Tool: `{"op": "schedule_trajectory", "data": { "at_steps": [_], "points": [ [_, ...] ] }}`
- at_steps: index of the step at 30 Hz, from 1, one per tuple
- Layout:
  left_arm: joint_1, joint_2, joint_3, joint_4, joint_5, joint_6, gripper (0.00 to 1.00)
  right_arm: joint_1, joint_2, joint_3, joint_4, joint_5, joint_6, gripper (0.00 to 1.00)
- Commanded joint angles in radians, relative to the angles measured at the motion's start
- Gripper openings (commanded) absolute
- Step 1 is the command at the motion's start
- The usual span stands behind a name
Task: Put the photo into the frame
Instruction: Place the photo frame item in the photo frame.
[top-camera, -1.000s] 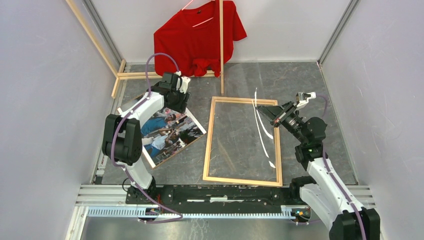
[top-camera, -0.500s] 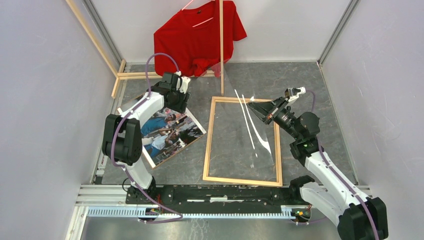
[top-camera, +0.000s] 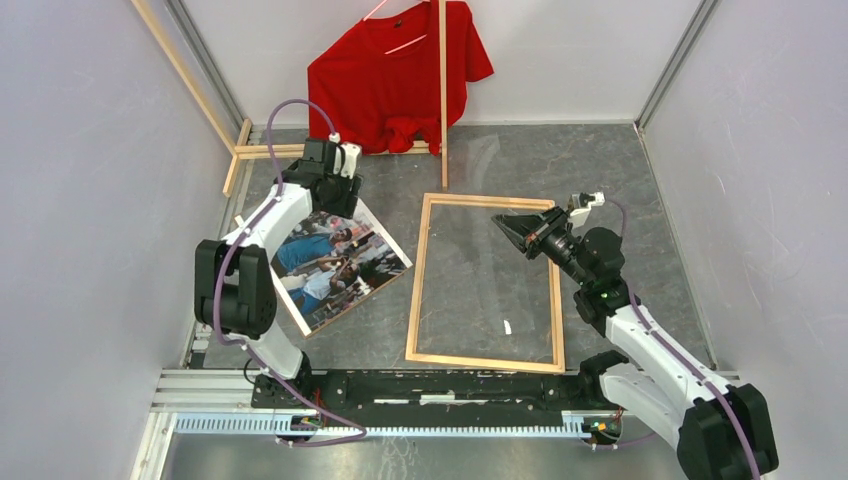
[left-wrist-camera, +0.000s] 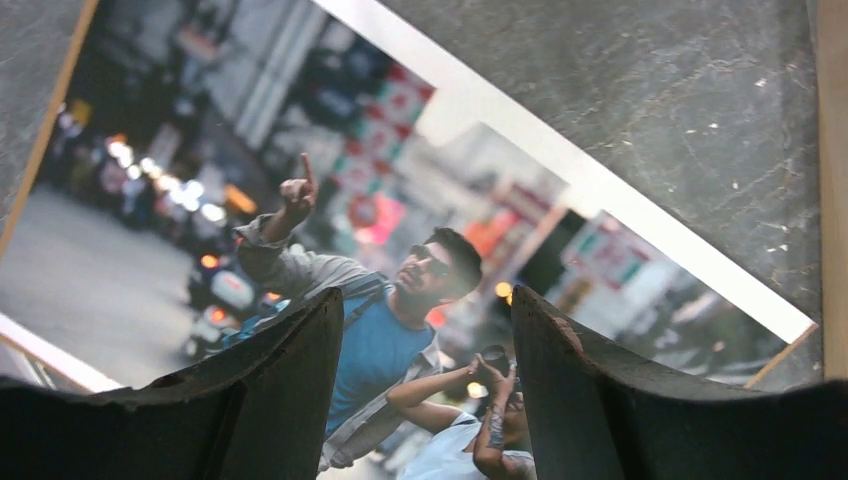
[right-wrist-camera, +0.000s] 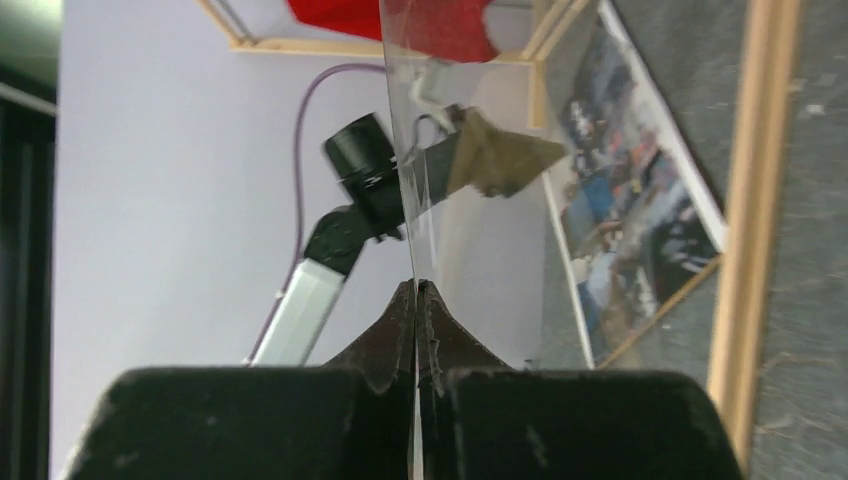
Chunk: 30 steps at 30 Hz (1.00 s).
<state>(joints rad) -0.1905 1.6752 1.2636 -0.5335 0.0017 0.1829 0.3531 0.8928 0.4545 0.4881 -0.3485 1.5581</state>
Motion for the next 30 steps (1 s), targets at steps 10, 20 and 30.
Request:
{"op": "schedule_trajectory", "data": {
  "at_steps": [10,20,30],
  "points": [
    [-0.024,-0.060,-0.069,-0.003,0.051,-0.010,0.72,-0.040,-0.014,-0.005,-0.269,0.192,-0.419,0.00],
    [-0.133,-0.046,-0.083,0.004,0.043,-0.010,0.72,-0.048,-0.033,-0.079,-0.295,0.308,-0.529,0.00],
    [-0.171,-0.018,-0.076,0.009,0.033,-0.010,0.72,-0.080,-0.008,-0.096,-0.279,0.316,-0.589,0.00]
  ]
}}
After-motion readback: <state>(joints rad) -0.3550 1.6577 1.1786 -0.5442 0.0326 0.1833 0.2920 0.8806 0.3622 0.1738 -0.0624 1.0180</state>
